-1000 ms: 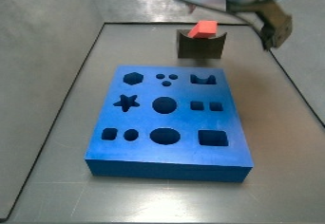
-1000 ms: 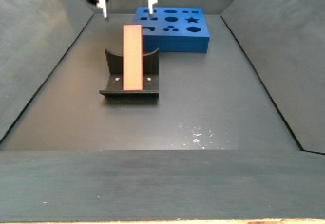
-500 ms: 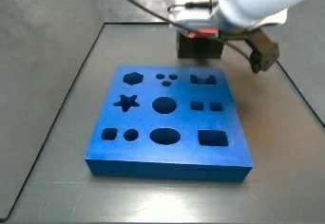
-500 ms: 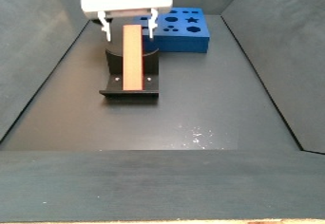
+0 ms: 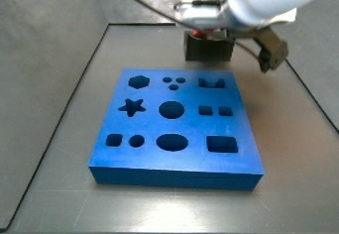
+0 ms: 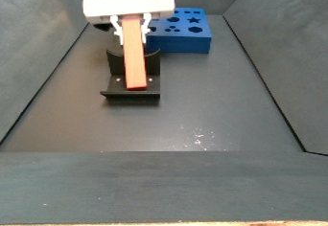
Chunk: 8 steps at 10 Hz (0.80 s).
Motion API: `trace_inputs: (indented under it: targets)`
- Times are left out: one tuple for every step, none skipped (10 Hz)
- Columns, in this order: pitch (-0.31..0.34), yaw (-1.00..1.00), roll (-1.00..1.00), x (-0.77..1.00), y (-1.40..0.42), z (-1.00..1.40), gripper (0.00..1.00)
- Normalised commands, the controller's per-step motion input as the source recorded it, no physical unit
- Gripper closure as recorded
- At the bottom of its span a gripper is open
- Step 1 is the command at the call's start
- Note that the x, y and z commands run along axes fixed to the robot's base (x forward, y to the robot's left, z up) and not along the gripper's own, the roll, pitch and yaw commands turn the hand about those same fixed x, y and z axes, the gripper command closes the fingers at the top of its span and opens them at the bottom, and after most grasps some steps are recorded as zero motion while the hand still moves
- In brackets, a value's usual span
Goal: Pick up the rectangle object. Move up. Place the rectangle object on the fixture. Regrasp the rectangle object. Move to above the board. Insert the rectangle object.
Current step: Move to above the board.
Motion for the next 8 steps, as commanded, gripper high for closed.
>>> trace_inputs:
  targets:
    - [-0.036,0.23,0.04,-0.08,0.18,1.0,1.0]
    - [-0.08,0.19,0.01,-0.08,0.17,1.0,1.0]
    - [-0.115,0.14,-0.01,-0.08,0.16,1.0,1.0]
    - [-0.142,0.09,-0.02,-0.08,0.16,1.0,1.0]
    - [-0.158,0.05,-0.03,-0.09,0.15,1.0,1.0]
    - [-0.15,-0.01,-0.03,-0.09,0.14,1.0,1.0]
    - [-0.136,-0.05,-0.02,-0.09,0.14,1.0,1.0]
    - [-0.117,-0.09,-0.01,-0.08,0.13,1.0,1.0]
